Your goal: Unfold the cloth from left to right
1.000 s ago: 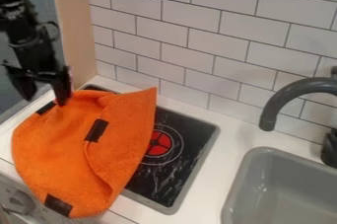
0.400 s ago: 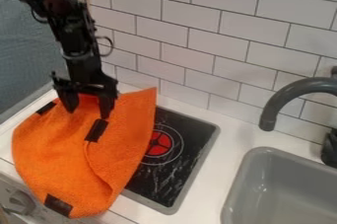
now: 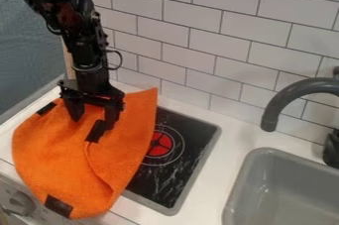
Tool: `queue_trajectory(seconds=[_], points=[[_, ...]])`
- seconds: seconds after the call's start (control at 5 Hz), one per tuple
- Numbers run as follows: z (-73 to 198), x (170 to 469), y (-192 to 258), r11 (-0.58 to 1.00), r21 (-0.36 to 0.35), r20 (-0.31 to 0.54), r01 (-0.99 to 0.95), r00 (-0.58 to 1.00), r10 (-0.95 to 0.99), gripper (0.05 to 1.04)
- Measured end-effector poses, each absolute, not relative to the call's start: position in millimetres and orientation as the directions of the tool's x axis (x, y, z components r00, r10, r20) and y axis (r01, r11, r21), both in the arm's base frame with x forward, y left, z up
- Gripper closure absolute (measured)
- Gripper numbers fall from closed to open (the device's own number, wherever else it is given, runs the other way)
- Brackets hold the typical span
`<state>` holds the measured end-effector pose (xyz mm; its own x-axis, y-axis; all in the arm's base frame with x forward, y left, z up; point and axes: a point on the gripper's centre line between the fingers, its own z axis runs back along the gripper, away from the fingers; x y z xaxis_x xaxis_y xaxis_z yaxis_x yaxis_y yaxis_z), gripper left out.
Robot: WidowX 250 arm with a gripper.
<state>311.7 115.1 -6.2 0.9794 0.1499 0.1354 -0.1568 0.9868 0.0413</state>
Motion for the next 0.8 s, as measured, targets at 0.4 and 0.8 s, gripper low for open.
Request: queue_trajectory(seconds=[0.4, 0.8], points=[[-23.3, 310.9, 119.7, 0.985, 0.067, 0.099, -0.16, 0.983, 0.153, 0.083], [-23.4, 313.8, 121.1, 0.984, 0.072, 0.119, -0.166, 0.98, 0.157, 0.421]])
